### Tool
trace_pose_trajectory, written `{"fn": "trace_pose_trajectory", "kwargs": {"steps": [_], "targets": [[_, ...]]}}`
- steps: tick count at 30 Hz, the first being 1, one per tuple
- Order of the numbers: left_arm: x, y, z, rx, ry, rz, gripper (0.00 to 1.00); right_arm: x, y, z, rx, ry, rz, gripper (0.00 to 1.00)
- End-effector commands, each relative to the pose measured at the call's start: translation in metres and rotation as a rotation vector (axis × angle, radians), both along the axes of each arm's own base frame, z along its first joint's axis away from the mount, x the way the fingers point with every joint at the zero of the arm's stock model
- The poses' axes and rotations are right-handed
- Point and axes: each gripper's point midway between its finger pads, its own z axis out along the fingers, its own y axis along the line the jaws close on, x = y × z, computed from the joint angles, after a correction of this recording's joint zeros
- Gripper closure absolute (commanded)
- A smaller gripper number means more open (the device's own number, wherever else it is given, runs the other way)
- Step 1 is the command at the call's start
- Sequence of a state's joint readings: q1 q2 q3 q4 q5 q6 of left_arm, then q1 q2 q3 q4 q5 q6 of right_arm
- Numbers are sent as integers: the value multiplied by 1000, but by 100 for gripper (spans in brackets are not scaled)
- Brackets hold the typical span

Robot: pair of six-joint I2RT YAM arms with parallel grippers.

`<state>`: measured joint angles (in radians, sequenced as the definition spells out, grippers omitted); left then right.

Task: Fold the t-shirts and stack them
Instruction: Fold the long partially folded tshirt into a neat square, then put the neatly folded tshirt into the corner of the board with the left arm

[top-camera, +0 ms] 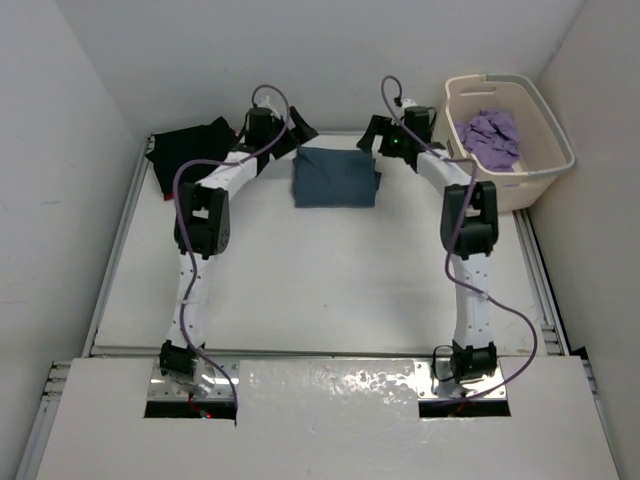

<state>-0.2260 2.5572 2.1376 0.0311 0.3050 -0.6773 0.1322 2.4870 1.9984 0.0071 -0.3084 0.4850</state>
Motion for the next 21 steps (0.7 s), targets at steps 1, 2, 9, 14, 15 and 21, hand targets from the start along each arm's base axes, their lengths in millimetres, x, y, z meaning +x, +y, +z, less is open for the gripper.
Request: {"fn": "trace_pose_trajectory", "kwargs": {"steps": [1,2,9,14,15,21], "targets": [[-18,20,129,160,-218,63,0,-28,-27,88,-199,-130,-5,1],[-28,24,130,184,-181,74,0,-39,-31,113,-214,-164,-17,1],[-70,39,52,357,58,37,0,-123,-62,102,-300,-94,-100,1],[-69,41,13,420,143,11,0,-182,-65,83,-276,-67,-93,1],[-70,37,9,416,144,-14,0,-189,-65,96,-269,-96,-100,1],[-71,19,-32,405,192,-65,0,-219,-77,91,-301,-81,-124,1]]}}
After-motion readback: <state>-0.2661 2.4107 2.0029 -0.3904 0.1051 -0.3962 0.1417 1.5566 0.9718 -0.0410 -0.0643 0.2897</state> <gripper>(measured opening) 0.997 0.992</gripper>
